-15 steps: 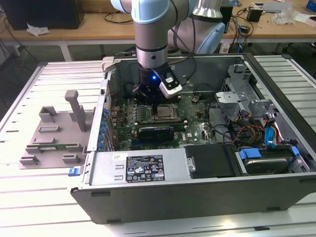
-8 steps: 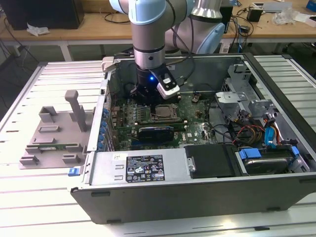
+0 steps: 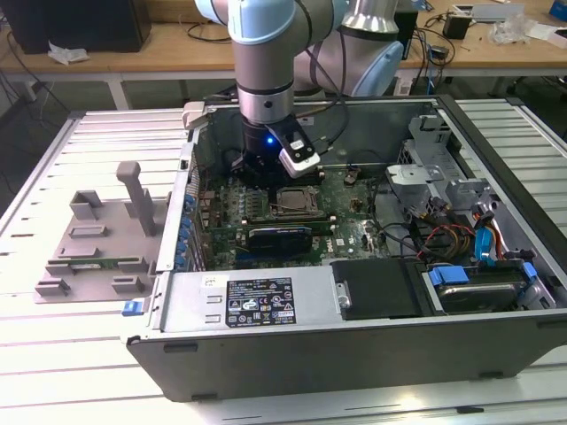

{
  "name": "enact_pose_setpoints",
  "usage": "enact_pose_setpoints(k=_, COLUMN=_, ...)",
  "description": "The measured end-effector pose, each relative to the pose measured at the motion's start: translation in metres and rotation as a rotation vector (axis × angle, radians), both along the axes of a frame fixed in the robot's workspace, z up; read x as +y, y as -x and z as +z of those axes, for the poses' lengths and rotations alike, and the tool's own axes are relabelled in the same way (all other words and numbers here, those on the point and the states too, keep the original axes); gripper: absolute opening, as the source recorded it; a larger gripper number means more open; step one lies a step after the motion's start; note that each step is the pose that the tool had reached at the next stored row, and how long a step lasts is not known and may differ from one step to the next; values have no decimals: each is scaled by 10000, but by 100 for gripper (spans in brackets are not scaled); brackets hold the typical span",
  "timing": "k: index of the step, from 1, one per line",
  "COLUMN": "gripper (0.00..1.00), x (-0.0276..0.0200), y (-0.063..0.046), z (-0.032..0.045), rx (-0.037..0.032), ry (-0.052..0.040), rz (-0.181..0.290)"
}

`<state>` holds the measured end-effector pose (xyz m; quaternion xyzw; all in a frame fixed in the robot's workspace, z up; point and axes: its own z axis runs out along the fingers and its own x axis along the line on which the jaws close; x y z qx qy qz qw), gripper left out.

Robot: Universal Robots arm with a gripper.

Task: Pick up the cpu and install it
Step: 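Close the cpu cover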

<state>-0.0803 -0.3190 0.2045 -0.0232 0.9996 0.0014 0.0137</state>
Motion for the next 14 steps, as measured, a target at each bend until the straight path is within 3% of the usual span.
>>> enact_pose_setpoints(k=3, gripper=11, x=1, y=0, z=39, rx=-1, ry=-1, rz=-2)
enact_pose_setpoints(k=7, gripper=11, x=0, y=0, z=145, rx=0, ry=1, rz=-1)
enact_pose_setpoints(k=11, gripper=11, x=0, y=-1, z=150, rx=0, ry=2, rz=0)
enact_pose_setpoints(k=14, gripper=11, x=0, y=-68, z=150, rx=0, ry=1, rz=-3)
